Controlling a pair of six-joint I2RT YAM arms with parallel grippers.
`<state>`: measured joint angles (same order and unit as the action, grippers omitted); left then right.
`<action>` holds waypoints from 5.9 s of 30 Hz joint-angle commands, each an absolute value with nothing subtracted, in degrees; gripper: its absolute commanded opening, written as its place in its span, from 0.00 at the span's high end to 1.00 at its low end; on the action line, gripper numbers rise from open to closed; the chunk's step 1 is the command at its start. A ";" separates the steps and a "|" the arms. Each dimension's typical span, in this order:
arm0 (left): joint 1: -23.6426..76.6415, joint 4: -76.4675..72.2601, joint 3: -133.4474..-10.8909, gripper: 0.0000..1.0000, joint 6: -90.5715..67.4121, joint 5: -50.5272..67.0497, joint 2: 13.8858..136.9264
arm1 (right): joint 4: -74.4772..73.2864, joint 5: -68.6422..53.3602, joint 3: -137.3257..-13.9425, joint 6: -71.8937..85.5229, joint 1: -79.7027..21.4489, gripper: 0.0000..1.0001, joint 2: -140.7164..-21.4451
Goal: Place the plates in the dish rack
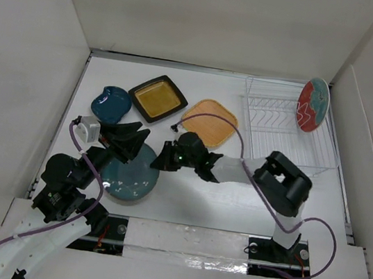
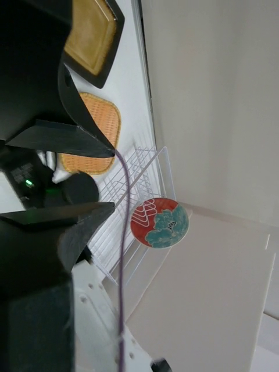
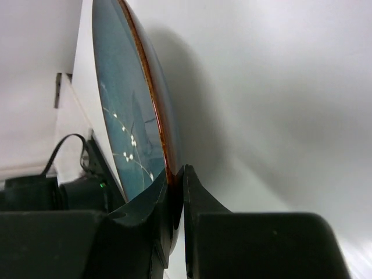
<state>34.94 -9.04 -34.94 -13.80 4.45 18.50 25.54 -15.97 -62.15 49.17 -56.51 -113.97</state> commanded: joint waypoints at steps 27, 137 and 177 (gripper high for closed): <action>35.24 -11.78 -34.63 0.61 -14.15 6.94 17.14 | 18.98 24.18 -75.06 -13.43 -2.55 1.00 -74.96; 35.24 -12.30 -34.80 0.75 -16.00 10.63 14.85 | 4.57 40.08 -55.81 77.69 -42.28 0.50 -108.71; 35.24 -12.39 -34.72 0.75 -16.00 10.63 15.47 | 13.95 43.70 -48.61 37.45 -52.66 1.00 -66.74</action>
